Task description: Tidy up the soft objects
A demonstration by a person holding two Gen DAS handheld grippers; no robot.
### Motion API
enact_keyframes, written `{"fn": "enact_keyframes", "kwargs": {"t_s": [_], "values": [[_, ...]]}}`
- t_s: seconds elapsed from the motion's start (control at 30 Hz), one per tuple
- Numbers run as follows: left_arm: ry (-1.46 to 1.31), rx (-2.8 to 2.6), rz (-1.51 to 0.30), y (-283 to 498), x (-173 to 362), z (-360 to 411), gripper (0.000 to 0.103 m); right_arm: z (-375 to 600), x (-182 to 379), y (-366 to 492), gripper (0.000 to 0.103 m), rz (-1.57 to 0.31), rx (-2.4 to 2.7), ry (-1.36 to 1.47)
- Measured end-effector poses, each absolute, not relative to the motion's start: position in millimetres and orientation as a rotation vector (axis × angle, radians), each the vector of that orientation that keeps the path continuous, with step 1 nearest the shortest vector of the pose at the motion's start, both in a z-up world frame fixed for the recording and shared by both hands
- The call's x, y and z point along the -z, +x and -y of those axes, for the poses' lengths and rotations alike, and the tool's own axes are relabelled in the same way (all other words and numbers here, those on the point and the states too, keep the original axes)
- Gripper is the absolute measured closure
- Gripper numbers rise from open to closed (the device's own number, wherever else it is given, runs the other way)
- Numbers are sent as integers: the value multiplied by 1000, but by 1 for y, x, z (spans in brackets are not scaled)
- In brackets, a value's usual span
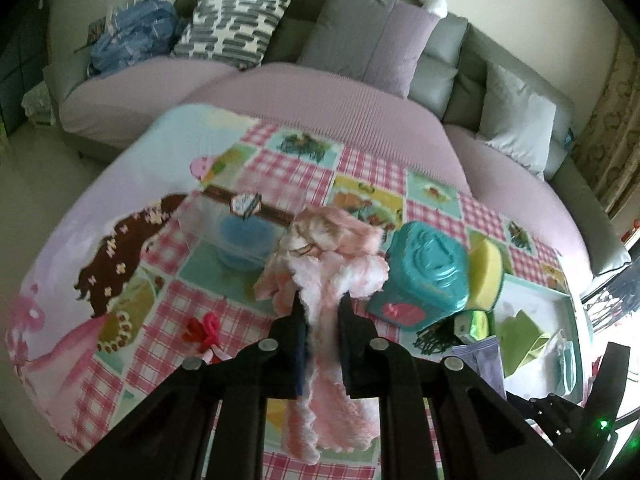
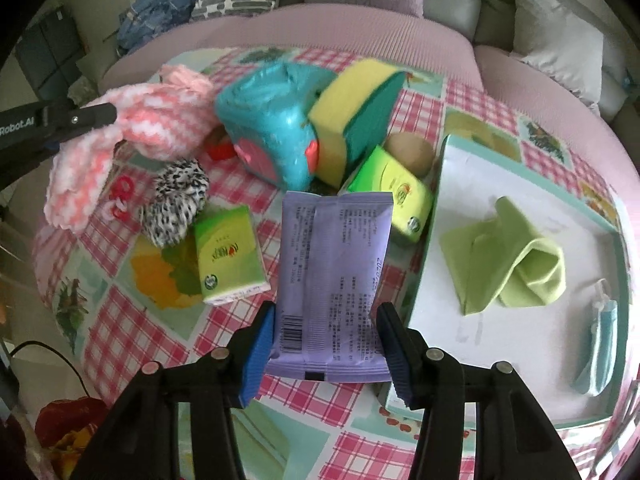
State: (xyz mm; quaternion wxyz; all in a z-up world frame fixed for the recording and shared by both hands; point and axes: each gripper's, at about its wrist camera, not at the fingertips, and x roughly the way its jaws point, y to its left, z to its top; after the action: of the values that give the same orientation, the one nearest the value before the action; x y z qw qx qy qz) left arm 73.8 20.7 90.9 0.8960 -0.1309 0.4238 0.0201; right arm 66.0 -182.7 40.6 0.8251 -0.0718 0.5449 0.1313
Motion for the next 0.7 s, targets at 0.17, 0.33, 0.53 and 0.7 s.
{"fn": "enact_keyframes", "kwargs": {"t_s": [0.17,0.33,0.53,0.7], "values": [[-242,-44,-823,64,-110,-17,89,189,-62,59,49,-1110,-275,-139],[-226,-31,-772,55,-127,-12,89,194,-73,55,49,-1071,-269,-124],[-191,-3,-696,41,-151,2,89,202,-90,48,49,-1025,-251,-94],[-155,36,-648,32,-166,20,89,217,-101,46,49,-998,-227,-66]]}}
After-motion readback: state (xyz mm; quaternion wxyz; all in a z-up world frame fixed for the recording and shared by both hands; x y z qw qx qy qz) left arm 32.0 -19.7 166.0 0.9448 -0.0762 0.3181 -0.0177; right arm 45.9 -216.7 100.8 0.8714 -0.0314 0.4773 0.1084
